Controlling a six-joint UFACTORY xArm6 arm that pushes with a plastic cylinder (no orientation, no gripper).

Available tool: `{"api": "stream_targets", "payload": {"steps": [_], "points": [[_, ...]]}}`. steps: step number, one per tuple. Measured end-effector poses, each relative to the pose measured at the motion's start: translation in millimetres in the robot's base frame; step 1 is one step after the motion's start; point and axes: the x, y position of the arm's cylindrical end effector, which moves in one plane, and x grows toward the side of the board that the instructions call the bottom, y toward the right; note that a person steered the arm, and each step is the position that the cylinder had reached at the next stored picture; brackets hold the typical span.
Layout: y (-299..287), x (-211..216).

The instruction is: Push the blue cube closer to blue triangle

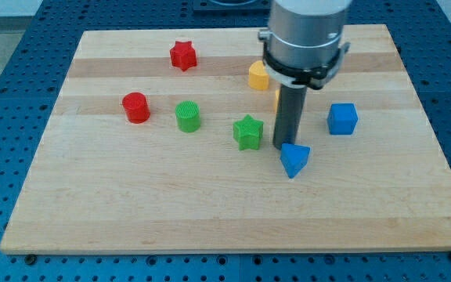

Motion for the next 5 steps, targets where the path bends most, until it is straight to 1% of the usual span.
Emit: {"api": "stream_targets", "payload": {"steps": [1,2,3,4,5], "points": [[-11.9,43.4],[58.7,78.3],[82.0,77.6],[76.4,29.3],[150.1,26.8]]}}
